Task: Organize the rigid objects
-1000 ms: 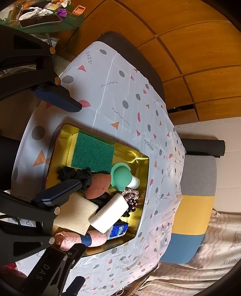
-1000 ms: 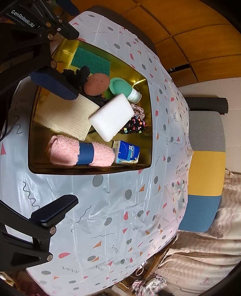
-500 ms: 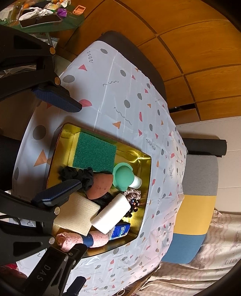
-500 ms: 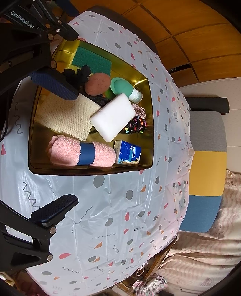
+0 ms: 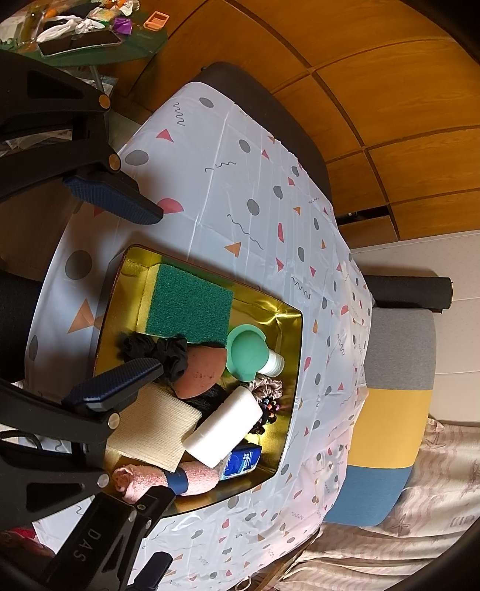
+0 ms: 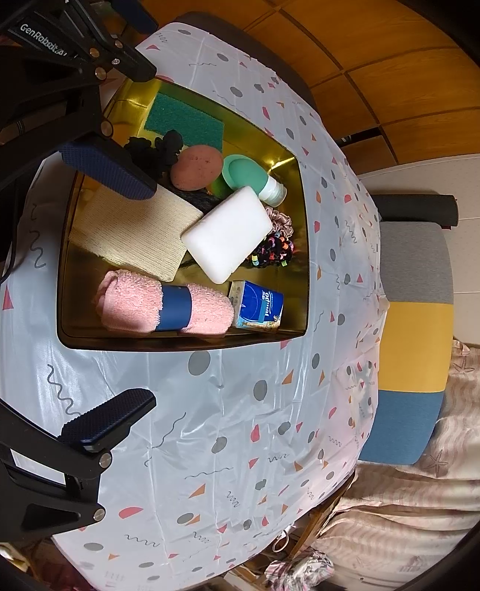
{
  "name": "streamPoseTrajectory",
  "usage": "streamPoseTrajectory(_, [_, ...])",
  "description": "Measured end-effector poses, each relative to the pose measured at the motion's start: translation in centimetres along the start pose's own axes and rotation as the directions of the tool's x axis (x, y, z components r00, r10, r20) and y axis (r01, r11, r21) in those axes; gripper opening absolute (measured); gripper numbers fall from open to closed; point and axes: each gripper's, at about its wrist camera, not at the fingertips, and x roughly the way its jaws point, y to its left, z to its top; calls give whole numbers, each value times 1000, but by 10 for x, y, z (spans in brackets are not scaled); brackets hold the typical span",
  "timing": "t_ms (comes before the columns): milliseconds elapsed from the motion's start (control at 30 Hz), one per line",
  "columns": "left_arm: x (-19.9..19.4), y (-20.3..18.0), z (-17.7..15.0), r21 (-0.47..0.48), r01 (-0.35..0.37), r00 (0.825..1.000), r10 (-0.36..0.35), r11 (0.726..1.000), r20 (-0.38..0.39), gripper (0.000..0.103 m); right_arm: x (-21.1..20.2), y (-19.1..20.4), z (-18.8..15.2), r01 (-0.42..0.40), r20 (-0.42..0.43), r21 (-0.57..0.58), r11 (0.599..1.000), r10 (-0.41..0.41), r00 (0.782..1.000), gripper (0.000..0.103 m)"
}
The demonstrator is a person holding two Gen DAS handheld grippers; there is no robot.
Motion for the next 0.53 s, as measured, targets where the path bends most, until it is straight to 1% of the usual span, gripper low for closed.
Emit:
streamPoseTrajectory(300, [1, -1, -1, 5, -5, 1000, 5, 1000, 0, 76, 1, 0, 0, -1, -4, 1, 1000, 1, 1000, 103])
streamPoseTrajectory(433, [1, -3, -1, 22, -12, 1000, 12, 1000, 12, 76, 1, -1, -1, -1, -6, 1, 1000, 1, 1000, 103])
streamPoseTrajectory(533, [2, -3, 0, 23, -3, 1000, 3, 1000, 5, 76, 2, -2, -1, -3, -7, 3, 1000, 3, 1000, 103])
